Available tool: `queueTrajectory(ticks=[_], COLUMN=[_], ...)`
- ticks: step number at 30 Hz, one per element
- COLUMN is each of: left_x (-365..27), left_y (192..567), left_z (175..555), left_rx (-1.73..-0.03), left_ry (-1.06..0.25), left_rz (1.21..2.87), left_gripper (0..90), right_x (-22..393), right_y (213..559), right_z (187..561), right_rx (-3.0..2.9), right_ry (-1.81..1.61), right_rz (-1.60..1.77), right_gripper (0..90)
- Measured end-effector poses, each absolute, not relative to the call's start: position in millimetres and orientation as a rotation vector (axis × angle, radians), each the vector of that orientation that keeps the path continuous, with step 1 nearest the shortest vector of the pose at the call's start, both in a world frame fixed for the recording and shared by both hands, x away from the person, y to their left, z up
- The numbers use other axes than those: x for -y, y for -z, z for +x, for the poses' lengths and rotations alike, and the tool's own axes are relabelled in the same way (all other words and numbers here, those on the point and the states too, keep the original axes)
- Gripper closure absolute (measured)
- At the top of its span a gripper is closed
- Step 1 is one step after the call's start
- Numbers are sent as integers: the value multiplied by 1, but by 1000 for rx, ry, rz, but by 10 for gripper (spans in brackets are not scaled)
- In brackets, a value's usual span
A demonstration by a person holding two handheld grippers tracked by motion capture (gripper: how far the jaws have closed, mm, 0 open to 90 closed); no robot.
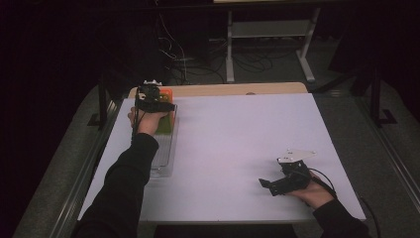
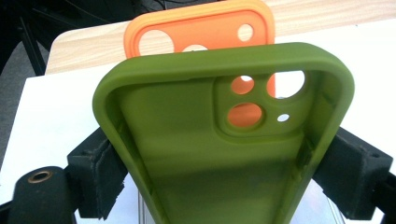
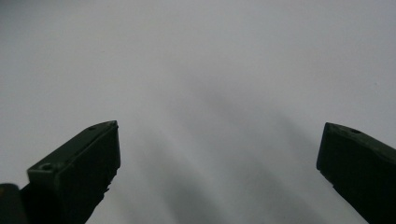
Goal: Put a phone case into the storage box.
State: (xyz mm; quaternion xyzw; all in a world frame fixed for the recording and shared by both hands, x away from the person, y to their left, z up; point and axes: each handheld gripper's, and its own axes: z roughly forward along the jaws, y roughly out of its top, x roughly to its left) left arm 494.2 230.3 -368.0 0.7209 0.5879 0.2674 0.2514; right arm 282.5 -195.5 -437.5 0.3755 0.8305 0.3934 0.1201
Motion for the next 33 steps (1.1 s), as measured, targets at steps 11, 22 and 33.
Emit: queueTrajectory(ticks=[11,22,33], left_x=[-230,-234,-245], left_y=[368,360,335], left_z=[496,491,468], left_rx=[-1592,-1554,-1336], left_ry=[-758,-735,-578], left_rz=[1956,1952,2012], left_gripper=[70,68,60], right_x=[196,196,195], right_y=[438,437,438], right_z=[282,282,282], right_rx=[-2428,-2429,-2431], right_ry=[-1147,-1147,-1145], right_rz=[1091,1096,1094], right_gripper=[0,0,0])
